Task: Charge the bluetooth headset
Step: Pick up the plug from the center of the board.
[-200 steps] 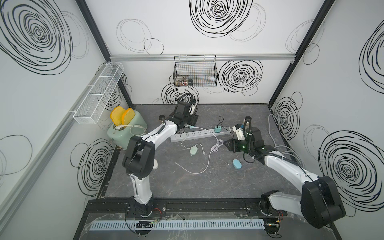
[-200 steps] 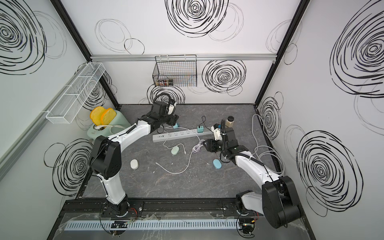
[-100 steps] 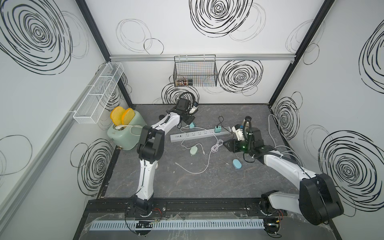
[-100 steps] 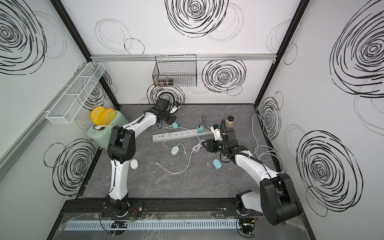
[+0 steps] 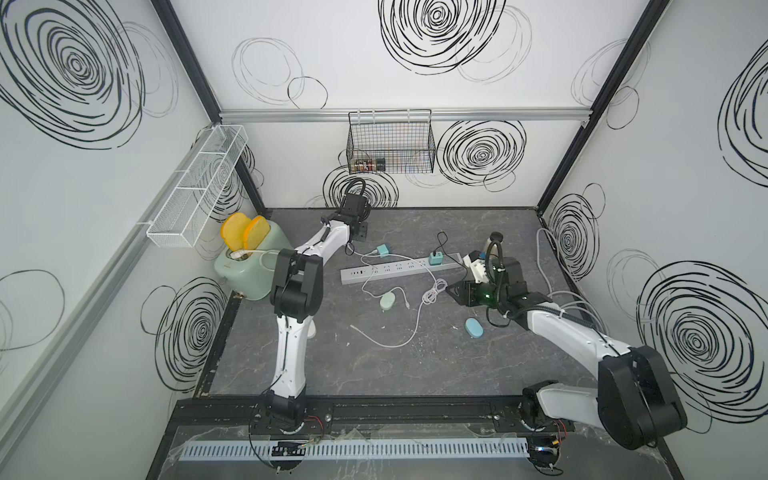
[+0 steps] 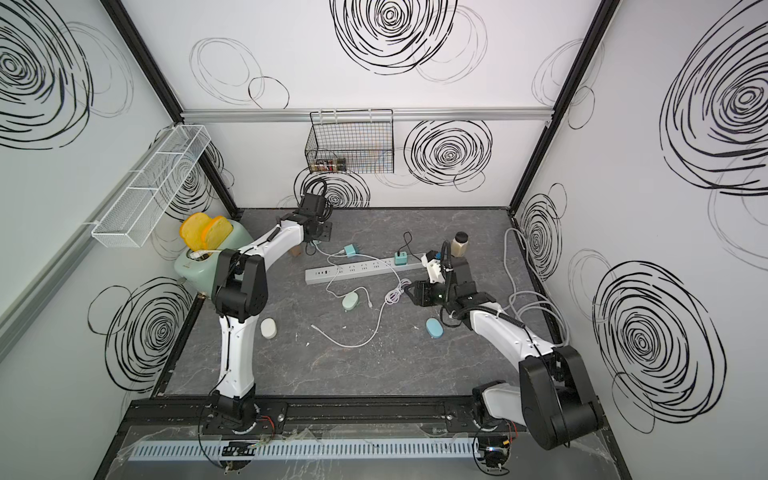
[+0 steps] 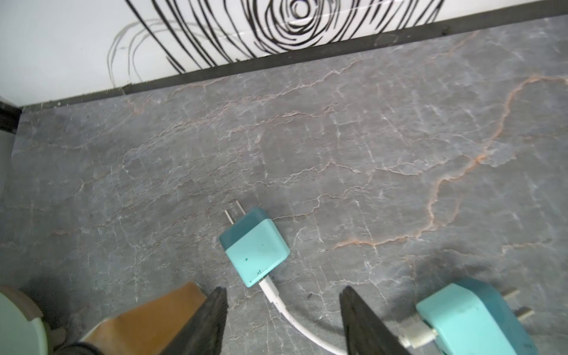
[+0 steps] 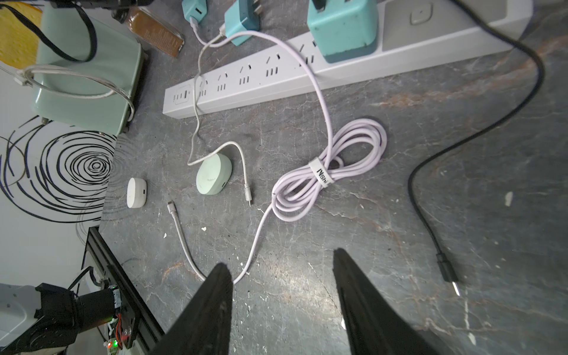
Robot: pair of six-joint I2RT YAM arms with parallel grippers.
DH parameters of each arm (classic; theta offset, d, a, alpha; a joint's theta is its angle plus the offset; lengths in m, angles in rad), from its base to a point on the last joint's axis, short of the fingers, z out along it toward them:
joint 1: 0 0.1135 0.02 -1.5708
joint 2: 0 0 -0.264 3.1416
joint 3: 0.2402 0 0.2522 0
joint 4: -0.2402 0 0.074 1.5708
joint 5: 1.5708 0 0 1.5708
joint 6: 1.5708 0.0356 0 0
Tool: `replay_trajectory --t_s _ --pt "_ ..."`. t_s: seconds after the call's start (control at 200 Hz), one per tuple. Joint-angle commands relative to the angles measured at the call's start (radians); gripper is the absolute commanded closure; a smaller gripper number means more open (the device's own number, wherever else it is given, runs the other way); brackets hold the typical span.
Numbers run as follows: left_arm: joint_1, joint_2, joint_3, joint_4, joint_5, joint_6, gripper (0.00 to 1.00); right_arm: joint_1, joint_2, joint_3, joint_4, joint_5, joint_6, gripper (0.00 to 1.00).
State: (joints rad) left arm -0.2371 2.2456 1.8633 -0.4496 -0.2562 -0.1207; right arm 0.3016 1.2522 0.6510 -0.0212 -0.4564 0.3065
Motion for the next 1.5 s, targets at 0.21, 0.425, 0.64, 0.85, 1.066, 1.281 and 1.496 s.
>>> replay_trajectory --t_s 0.21,0.425,0.64,0.85,1.066,1.281,1.496 --pt "0.048 0.077 0.105 -0.001 -0.012 -0.163 0.39 0.000 -0.051 -0.018 0.020 -0.002 -0.004 0.45" --pt "0.059 0.107 0.093 0.036 0.006 -0.190 0.40 -0.001 -0.059 -0.022 0.021 0.000 -0.003 0.45" --pt "0.061 0.174 0.133 0.010 0.001 -0.202 0.38 -0.001 -0.066 -0.026 0.021 0.004 -0.004 0.44" --pt "0.062 0.230 0.188 -0.015 -0.001 -0.204 0.37 -0.002 -0.069 -0.025 0.022 0.001 -0.005 0.45" --pt "0.071 0.250 0.209 -0.012 0.036 -0.200 0.38 -0.004 -0.076 -0.025 0.024 0.008 -0.006 0.44" --pt "0.058 0.243 0.207 -0.005 0.054 -0.169 0.54 -0.002 -0.076 -0.021 0.021 0.012 -0.007 0.46" --pt "0.055 0.236 0.193 -0.014 0.109 -0.167 0.61 -0.002 -0.083 -0.019 0.021 0.013 -0.006 0.46"
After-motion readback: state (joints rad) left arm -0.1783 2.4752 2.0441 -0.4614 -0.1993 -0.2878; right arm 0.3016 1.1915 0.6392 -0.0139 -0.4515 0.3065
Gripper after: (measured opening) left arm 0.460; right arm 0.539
